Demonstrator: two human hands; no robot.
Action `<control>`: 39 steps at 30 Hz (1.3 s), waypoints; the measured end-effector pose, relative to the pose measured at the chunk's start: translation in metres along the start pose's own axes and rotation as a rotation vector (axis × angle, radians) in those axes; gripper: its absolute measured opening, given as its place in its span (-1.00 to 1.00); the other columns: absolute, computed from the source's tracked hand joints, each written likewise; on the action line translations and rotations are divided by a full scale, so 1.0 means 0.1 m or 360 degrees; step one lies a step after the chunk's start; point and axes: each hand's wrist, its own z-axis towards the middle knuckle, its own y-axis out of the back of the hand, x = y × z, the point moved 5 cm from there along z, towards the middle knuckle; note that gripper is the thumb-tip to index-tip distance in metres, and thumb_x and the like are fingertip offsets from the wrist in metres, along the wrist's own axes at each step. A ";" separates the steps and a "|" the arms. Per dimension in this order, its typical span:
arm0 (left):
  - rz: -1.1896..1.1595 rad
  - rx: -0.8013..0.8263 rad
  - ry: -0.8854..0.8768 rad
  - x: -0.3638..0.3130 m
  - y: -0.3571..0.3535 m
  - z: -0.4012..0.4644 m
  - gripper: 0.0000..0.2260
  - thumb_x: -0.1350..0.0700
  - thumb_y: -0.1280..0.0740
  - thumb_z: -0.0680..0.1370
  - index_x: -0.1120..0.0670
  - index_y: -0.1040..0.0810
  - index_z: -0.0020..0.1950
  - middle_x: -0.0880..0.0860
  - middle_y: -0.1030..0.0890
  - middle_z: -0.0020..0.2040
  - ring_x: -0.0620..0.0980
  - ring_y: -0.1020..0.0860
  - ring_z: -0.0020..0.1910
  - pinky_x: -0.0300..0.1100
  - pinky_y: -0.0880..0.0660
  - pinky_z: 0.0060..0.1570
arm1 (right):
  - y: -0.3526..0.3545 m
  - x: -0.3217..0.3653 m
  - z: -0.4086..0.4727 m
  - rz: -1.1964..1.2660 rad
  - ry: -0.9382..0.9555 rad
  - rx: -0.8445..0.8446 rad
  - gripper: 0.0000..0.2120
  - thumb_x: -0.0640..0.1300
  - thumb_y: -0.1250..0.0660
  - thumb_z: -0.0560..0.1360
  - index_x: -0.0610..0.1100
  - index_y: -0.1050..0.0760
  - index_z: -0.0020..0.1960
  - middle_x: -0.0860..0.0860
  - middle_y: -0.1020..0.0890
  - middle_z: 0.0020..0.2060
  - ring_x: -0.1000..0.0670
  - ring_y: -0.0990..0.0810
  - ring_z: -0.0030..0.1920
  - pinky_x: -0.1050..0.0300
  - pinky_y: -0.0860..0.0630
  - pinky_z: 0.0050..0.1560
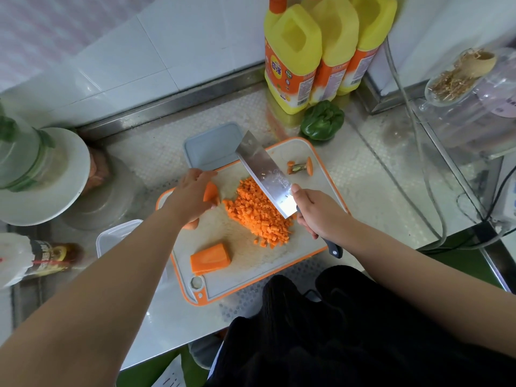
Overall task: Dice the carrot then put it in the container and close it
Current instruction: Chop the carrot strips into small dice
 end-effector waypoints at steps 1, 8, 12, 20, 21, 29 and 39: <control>-0.0018 -0.0035 0.0009 0.00 0.00 -0.02 -0.31 0.13 -0.48 0.46 0.03 -0.25 0.52 0.16 -0.24 0.44 0.21 -0.23 0.44 0.03 -0.24 0.34 | -0.01 0.01 0.00 0.0000 0.0005 0.0002 -0.47 0.12 0.09 0.67 -0.16 -0.26 -0.35 -0.02 -0.36 -0.59 -0.02 -0.35 -0.60 0.11 -0.38 -0.44; 0.0116 -0.0031 -0.0028 -0.01 -0.11 -0.05 -0.46 0.11 -0.40 0.51 0.14 -0.30 0.44 0.17 -0.37 0.39 0.18 -0.27 0.41 -0.03 -0.24 0.34 | -0.06 0.00 -0.02 0.0033 -0.0001 0.0018 -0.49 0.11 0.07 0.66 -0.15 -0.25 -0.35 0.04 -0.33 -0.63 -0.04 -0.33 -0.60 0.11 -0.35 -0.46; 0.0200 0.0023 -0.0012 -0.04 -0.12 -0.05 -0.51 0.14 -0.38 0.51 0.11 -0.32 0.40 0.17 -0.37 0.35 0.17 -0.29 0.36 -0.02 -0.30 0.27 | -0.08 0.01 -0.04 0.0022 0.0019 0.0024 -0.48 0.12 0.07 0.66 -0.16 -0.25 -0.34 -0.04 -0.34 -0.59 -0.08 -0.34 -0.57 0.08 -0.37 -0.50; 0.0327 -0.0088 -0.0052 -0.10 -0.14 -0.12 -0.56 0.15 -0.36 0.49 0.18 -0.34 0.34 0.19 -0.43 0.26 0.19 -0.38 0.23 -0.05 -0.34 0.15 | -0.12 0.02 -0.07 0.0007 0.0041 0.0015 -0.47 0.13 0.08 0.66 -0.16 -0.24 -0.35 -0.04 -0.34 -0.58 -0.07 -0.35 -0.57 0.13 -0.36 -0.49; 0.0329 -0.0116 -0.0074 -0.11 -0.14 -0.13 -0.57 0.18 -0.34 0.49 0.18 -0.35 0.33 0.20 -0.42 0.24 0.20 -0.40 0.19 -0.03 -0.36 0.11 | -0.12 0.01 -0.07 0.0008 0.0037 0.0015 -0.47 0.13 0.08 0.66 -0.16 -0.25 -0.35 -0.04 -0.34 -0.58 -0.07 -0.35 -0.57 0.14 -0.36 -0.49; -0.0049 -0.0175 -0.0072 -0.17 -0.16 -0.23 -0.61 0.28 -0.25 0.53 0.18 -0.31 0.34 0.20 -0.41 0.25 0.21 -0.43 0.20 -0.02 -0.34 0.05 | -0.13 0.00 -0.10 0.0061 -0.0002 0.0039 -0.50 0.13 0.06 0.66 -0.16 -0.25 -0.33 -0.04 -0.30 -0.56 -0.07 -0.31 -0.54 0.07 -0.39 -0.50; -0.1463 -0.0557 0.0615 0.15 0.17 -0.73 -0.73 0.21 -0.34 0.54 0.13 -0.32 0.16 -0.01 -0.54 -0.28 -0.13 -0.54 -0.35 -0.09 -0.48 -0.16 | -0.33 0.01 -0.08 0.0011 0.0056 0.0197 -0.50 0.11 0.03 0.66 -0.15 -0.25 -0.35 0.02 -0.32 -0.61 -0.05 -0.32 -0.59 0.07 -0.38 -0.48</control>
